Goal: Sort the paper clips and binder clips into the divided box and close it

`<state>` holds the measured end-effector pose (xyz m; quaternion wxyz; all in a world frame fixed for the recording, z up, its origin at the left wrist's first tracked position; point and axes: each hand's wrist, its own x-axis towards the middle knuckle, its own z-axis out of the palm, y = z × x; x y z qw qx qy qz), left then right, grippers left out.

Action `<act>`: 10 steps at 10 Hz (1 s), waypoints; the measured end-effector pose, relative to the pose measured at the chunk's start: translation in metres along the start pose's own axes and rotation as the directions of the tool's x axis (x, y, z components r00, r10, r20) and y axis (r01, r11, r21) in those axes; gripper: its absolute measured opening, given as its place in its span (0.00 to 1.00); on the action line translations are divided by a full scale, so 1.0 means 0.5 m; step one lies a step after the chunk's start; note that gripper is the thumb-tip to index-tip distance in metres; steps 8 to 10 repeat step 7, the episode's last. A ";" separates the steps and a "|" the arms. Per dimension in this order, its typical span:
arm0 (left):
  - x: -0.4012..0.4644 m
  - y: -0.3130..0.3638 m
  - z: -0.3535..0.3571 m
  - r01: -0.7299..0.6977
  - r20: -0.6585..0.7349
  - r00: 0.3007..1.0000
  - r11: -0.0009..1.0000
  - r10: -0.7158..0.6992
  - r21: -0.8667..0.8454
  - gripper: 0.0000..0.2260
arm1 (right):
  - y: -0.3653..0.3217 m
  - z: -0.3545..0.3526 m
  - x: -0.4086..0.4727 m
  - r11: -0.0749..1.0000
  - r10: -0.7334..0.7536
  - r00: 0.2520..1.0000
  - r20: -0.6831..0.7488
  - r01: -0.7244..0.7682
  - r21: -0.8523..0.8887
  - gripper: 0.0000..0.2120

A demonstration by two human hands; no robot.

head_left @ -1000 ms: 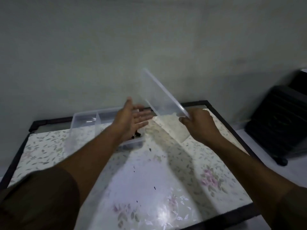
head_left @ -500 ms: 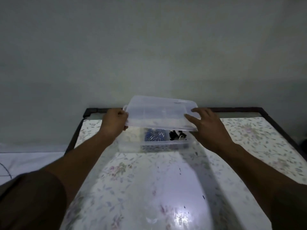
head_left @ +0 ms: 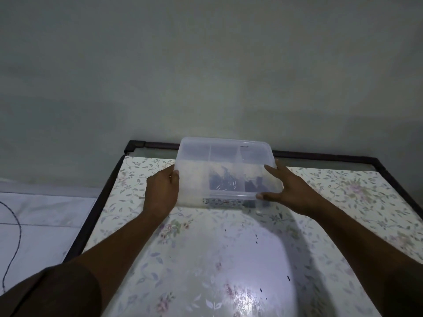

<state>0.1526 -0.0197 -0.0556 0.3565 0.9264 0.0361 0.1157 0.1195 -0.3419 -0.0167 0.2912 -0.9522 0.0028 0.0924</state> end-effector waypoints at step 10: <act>-0.025 0.030 -0.051 0.194 0.236 0.956 0.978 -0.172 -0.073 0.27 | -0.023 0.030 -0.030 0.996 0.023 0.992 -0.126 -0.033 -0.083 0.36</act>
